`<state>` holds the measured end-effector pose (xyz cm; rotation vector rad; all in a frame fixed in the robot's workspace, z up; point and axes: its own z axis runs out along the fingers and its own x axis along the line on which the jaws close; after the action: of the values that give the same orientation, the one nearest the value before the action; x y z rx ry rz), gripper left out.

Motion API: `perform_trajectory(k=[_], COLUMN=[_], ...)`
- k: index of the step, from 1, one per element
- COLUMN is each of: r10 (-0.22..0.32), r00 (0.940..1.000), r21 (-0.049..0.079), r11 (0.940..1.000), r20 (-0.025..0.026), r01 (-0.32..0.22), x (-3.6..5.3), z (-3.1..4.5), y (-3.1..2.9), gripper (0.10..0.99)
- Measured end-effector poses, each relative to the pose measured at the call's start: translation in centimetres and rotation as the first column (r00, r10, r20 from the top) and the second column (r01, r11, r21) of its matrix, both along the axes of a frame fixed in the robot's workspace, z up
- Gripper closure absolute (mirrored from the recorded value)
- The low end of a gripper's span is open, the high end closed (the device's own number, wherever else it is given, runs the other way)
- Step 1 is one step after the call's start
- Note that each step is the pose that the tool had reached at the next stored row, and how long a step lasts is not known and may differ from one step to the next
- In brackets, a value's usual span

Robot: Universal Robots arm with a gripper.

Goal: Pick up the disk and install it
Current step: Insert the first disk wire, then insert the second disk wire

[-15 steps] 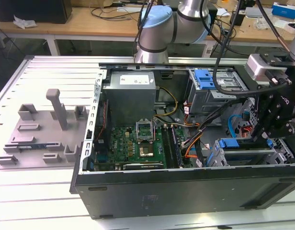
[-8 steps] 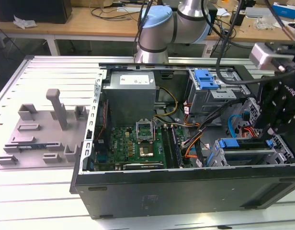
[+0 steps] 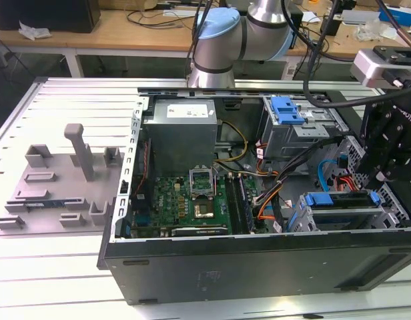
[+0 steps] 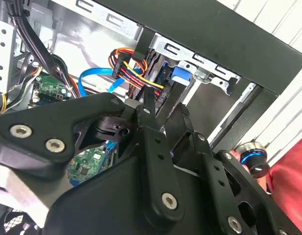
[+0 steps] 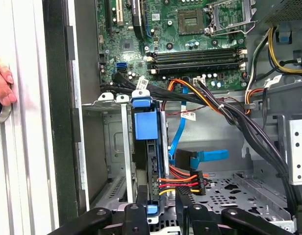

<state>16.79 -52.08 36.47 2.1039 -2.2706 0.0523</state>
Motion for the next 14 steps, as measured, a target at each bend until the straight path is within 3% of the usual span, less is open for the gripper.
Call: perform_trajectory(k=[12,14], r10=[0.0,0.0], r00=[1.0,1.0], r21=[0.0,-0.008], r11=[1.0,1.0], r20=[0.0,-0.0001], r01=[0.0,0.0], x=[0.0,0.0], z=[0.0,0.04], y=[0.02,0.23], gripper=[0.722,0.722])
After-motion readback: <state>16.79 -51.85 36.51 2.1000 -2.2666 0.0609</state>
